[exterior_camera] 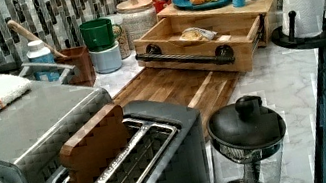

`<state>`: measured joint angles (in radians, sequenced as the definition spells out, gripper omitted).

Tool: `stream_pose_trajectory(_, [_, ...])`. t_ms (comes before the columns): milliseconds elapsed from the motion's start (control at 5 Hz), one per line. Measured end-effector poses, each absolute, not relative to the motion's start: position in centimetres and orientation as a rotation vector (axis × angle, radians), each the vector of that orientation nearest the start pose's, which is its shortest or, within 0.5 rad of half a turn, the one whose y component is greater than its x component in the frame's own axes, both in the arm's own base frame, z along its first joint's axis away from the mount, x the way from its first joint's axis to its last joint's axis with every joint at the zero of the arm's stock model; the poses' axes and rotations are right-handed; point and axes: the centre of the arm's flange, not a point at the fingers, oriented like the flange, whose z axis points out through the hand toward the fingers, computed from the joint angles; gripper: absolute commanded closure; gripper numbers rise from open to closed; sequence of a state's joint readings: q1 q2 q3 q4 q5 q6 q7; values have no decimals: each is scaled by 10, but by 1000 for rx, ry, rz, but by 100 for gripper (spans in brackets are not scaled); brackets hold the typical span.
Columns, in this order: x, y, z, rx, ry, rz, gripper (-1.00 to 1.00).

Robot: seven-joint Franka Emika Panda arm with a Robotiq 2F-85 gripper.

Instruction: Close the drawer.

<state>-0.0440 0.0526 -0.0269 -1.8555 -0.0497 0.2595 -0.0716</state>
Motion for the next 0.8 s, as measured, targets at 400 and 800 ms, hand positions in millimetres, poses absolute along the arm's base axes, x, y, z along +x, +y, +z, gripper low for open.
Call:
stream_pose_trajectory(400, [564, -48, 475, -2977, 1215, 115, -100])
stream_pose_trajectory(800, [560, -45, 459, -3003, 1176, 133, -100])
